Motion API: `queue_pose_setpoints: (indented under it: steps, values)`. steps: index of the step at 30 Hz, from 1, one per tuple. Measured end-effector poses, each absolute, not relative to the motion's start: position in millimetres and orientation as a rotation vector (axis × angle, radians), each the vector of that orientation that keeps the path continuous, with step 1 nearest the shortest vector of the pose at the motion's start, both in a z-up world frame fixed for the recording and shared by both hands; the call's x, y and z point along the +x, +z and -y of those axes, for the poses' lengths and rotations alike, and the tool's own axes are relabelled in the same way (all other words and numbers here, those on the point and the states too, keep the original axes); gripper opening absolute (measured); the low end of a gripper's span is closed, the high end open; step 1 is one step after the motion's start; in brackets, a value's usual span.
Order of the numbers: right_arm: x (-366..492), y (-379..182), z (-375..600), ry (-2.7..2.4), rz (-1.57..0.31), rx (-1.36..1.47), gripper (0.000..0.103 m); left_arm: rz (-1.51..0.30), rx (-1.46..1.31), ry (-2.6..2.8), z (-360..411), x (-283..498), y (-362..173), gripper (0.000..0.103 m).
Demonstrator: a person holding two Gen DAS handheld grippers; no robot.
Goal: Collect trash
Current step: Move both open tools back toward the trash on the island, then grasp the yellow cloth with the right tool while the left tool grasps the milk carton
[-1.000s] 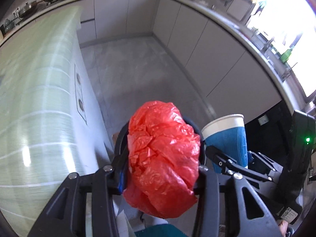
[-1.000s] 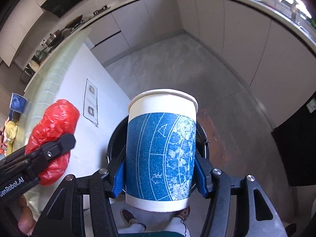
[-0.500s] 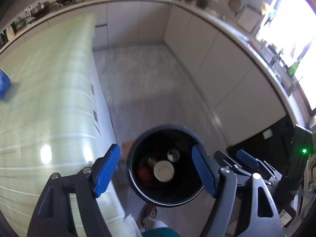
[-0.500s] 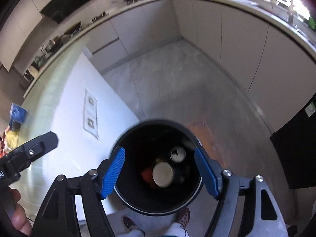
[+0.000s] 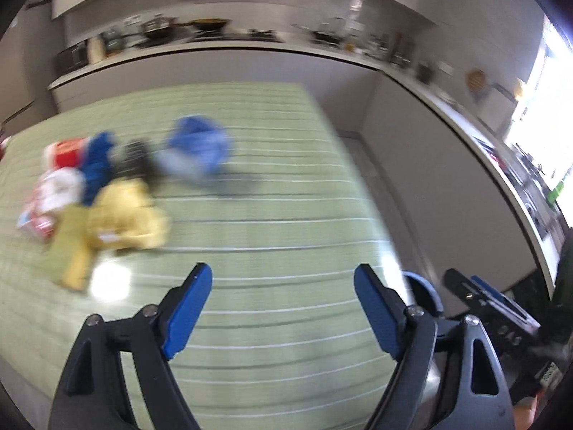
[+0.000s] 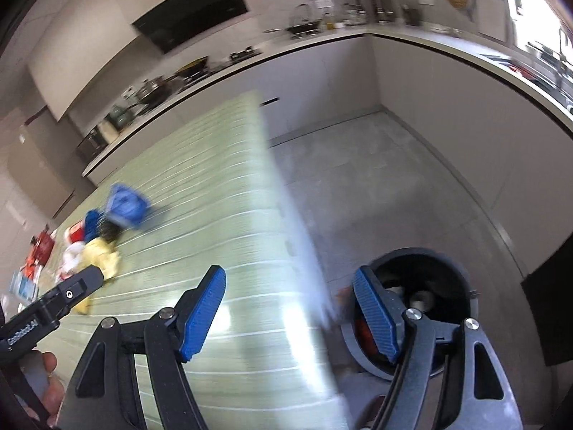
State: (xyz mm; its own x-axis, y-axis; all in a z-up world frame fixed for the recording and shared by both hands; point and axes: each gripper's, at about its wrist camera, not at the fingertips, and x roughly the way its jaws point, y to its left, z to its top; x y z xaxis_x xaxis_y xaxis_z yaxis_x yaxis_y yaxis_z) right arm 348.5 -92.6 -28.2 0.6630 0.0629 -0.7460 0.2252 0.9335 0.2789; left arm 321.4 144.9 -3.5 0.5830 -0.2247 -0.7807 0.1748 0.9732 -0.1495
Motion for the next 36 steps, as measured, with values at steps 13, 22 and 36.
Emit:
queue_pose_setpoints:
  steps: [13,22,36]
  values:
    - [402.6,-34.7,-104.0,0.074,-0.889,0.275,0.076,-0.887,-0.116,0.061,-343.9,348.3,-19.8,0.083]
    - [460.9,-45.8,-154.1,0.202,-0.905,0.256,0.076,-0.898,-0.111,0.121,-381.8,385.3,-37.5,0.083]
    - [501.4,-74.0,-202.8,0.165,-0.924,0.302,0.076,-0.938,-0.118,-0.021,-409.2,413.1,-61.3,0.063]
